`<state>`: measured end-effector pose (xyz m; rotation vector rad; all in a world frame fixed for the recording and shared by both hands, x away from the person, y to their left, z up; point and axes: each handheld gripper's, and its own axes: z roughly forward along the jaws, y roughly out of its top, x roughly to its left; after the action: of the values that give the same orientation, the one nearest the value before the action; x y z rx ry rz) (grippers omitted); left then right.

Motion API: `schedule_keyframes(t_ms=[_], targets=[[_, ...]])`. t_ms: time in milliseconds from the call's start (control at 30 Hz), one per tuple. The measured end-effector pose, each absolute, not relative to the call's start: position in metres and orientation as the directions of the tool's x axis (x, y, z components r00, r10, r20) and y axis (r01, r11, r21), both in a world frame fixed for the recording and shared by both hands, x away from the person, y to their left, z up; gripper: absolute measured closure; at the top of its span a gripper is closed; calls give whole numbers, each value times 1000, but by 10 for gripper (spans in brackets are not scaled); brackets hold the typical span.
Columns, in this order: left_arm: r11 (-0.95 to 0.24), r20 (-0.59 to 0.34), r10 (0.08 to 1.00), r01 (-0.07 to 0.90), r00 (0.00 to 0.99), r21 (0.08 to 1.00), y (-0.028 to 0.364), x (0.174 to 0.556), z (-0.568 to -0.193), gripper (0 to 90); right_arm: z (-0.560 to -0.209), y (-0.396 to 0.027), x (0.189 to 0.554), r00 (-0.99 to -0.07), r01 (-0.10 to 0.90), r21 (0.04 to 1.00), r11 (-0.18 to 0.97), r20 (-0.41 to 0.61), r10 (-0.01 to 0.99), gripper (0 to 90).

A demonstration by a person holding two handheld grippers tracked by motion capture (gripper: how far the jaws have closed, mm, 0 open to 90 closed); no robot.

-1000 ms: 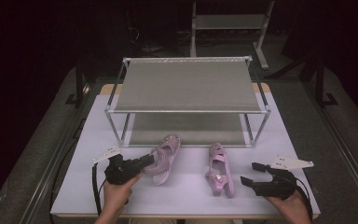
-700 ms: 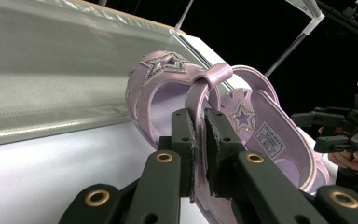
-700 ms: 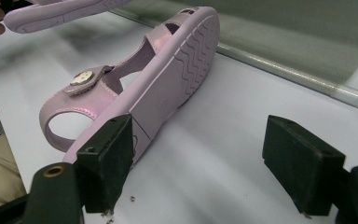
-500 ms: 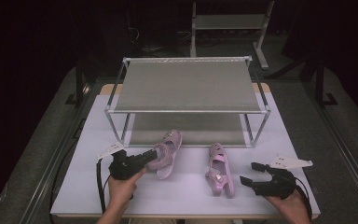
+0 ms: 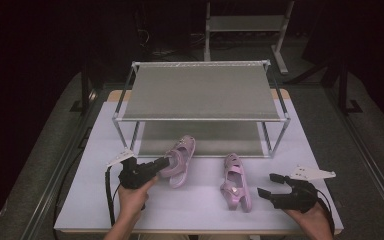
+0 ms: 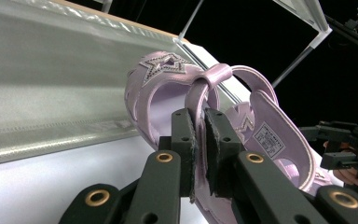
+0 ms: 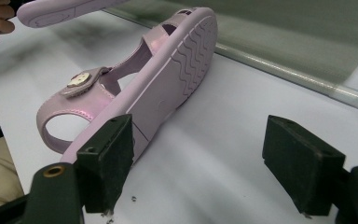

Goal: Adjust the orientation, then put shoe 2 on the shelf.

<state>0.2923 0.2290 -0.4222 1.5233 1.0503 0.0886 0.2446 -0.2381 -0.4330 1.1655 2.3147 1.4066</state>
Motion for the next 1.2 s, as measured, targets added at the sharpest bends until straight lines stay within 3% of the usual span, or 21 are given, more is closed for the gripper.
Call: schedule_keyframes(t_ms=[1200], targets=[[213, -528, 655, 537, 541, 816, 217, 317, -428, 833, -431, -240, 242, -676, 514, 825, 235, 220, 703, 242]])
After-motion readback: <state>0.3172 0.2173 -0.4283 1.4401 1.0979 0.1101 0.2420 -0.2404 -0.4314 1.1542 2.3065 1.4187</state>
